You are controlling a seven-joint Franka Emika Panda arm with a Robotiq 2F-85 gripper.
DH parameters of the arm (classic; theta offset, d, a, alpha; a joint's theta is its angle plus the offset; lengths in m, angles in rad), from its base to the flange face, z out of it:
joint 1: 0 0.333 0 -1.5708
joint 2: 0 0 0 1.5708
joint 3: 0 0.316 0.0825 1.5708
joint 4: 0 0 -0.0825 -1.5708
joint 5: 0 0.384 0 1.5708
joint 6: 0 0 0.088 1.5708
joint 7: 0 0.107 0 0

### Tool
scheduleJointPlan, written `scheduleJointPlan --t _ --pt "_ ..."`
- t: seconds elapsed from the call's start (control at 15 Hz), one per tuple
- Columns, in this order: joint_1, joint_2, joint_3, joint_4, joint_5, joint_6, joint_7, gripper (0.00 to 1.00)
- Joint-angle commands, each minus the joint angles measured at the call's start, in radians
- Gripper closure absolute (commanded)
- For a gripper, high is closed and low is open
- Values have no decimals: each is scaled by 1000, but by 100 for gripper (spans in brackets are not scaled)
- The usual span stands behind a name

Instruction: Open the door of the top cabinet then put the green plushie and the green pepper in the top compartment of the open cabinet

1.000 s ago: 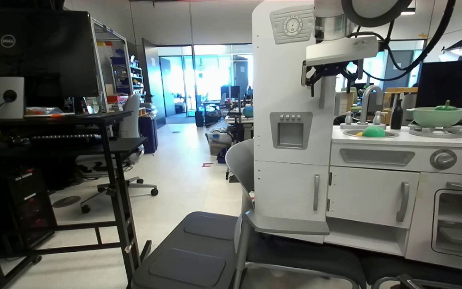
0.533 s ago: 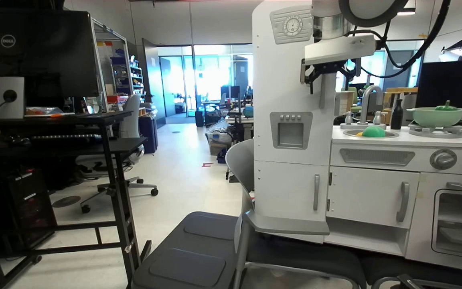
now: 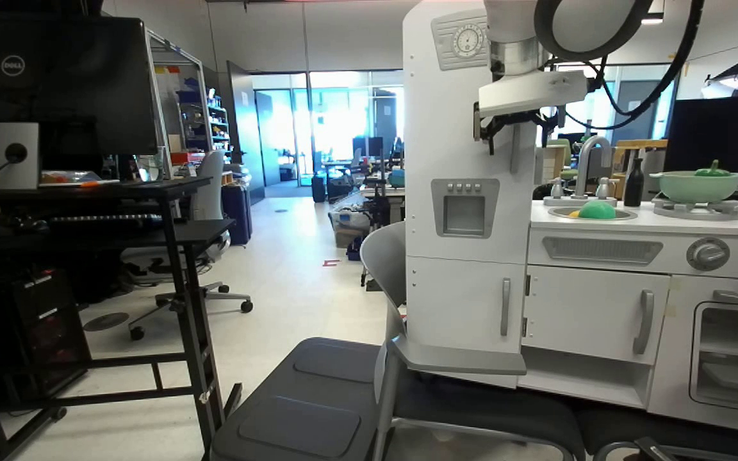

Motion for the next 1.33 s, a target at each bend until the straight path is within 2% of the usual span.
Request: scheduleJointPlan --t 0.0,0.13,0.4,0.73,0.93,1.07,1.27 --pt "13 31 -28 31 -57 30 48 34" --pt "17 28 -20 41 -63 9 52 51" --pt "11 16 -28 22 -82 -6 93 75" --pt "17 -5 -5 9 -37 -74 149 82" --pt "30 -14 10 -17 -33 -79 210 100" --pt "35 -17 19 -33 -33 -81 236 96" --pt "45 -30 32 -51 -25 -116 271 96"
